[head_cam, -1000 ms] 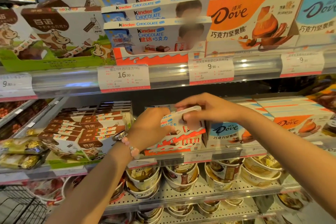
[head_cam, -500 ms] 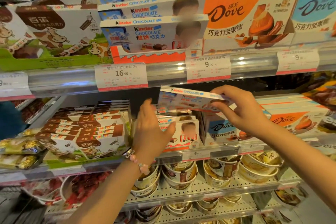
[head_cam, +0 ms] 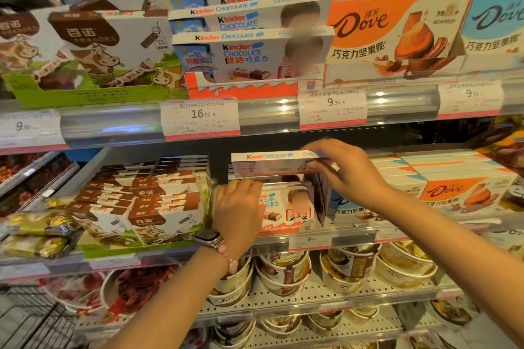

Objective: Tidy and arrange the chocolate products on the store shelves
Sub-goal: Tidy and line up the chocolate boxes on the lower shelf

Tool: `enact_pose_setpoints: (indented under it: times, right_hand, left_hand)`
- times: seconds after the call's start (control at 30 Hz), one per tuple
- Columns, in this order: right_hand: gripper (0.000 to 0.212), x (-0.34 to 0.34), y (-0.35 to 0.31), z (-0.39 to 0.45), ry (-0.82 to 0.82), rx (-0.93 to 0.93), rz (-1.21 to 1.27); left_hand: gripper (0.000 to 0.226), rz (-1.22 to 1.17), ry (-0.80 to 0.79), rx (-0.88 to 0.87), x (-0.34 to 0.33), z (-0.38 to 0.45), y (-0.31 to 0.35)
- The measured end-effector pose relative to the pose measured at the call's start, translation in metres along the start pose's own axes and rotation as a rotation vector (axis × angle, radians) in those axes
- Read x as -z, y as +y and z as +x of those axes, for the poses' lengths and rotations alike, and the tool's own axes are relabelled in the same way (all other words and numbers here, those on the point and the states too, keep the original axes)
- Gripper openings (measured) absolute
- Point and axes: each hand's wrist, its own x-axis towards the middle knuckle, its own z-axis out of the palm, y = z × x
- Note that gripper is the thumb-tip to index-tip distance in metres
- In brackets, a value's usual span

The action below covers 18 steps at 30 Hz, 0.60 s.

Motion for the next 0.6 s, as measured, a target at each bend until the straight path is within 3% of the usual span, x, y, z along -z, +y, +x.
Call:
enact_pose_setpoints:
  times: [0.13,0.33,0.6]
  right_hand:
    - [0.033,-0.009,-0.004,0.015,-0.059,-0.028,0.028]
    - [0.041,-0.023,0.003,0.031,-0.340,-0.186,0.234]
    - [0.023,-0.031,0.004,0.034,-0.620,-0.336,0.391]
  left_hand:
    - [0.046,-0.049,0.060,-0.043,0.005,-0.006,-0.002]
    - [0.046,-0.083,0.043,-0.050,0.006,-0.010,-0.002]
    - [0.027,-0.062,0.017,-0.059,0.008,-0.010,-0.005]
